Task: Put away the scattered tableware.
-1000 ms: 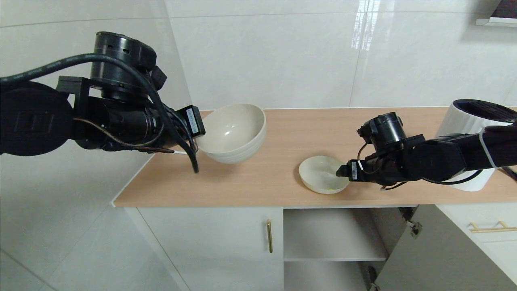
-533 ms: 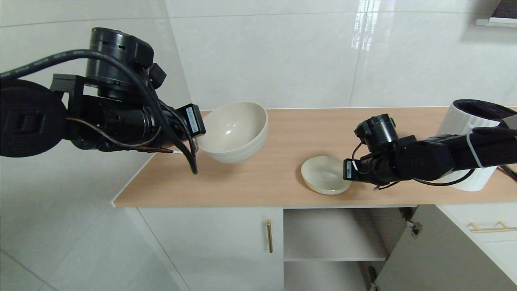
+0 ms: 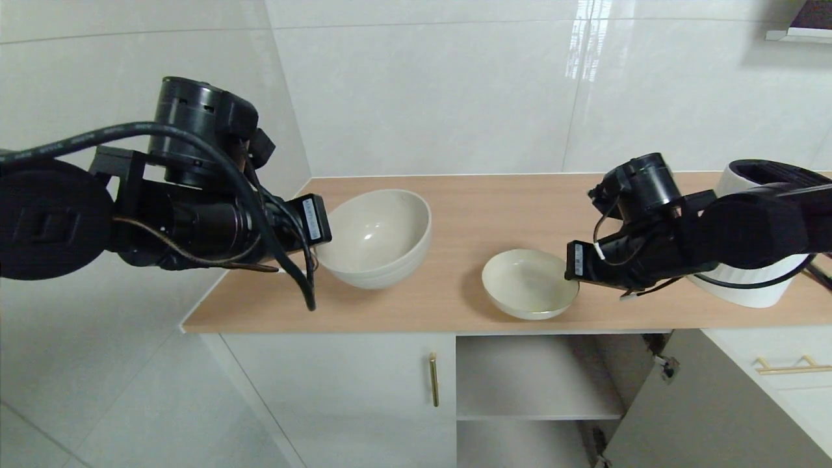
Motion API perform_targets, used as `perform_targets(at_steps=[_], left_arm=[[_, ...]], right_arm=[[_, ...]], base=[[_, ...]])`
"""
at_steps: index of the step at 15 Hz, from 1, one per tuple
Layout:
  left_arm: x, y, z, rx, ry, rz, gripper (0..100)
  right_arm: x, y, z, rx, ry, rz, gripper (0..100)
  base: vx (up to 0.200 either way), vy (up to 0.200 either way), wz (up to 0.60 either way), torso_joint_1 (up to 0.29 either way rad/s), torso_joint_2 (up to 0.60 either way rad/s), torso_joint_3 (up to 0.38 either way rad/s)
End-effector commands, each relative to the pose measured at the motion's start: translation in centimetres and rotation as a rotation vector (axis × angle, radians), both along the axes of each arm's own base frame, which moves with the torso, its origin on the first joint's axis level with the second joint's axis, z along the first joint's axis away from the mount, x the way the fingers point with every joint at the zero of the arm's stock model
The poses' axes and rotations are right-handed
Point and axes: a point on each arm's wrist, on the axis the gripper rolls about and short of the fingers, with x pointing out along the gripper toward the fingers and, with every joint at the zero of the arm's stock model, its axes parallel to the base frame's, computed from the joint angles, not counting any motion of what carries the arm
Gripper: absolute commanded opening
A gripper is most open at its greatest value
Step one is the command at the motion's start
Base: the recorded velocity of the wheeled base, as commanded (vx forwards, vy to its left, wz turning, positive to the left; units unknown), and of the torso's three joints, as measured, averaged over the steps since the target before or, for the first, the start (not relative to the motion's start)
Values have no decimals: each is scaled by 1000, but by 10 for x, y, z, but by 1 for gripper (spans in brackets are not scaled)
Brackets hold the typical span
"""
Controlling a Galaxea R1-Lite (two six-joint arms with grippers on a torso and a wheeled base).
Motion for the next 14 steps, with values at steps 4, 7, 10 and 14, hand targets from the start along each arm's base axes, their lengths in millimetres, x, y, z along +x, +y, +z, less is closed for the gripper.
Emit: perform_targets(at_steps=[4,7,10,14], left_arm=[[-35,10,-26,25,49,-19,0],[-55,12,-34,19,30,-42,0],[-56,13,-36,22,30,-38,0],[-56,13,-38,25,39,-39,0]], right_arm=[[-68,-26,57,44,-1,30,0],[-95,-35,54,55,22,29,0],[-105,-38,58,70,4,40,0],[-101,-36,44,46,52,43,0]], base=[[0,0,0,0,0,0],[0,0,0,0,0,0],[-133,0,0,0,0,2],[-50,0,0,2,1,-1]])
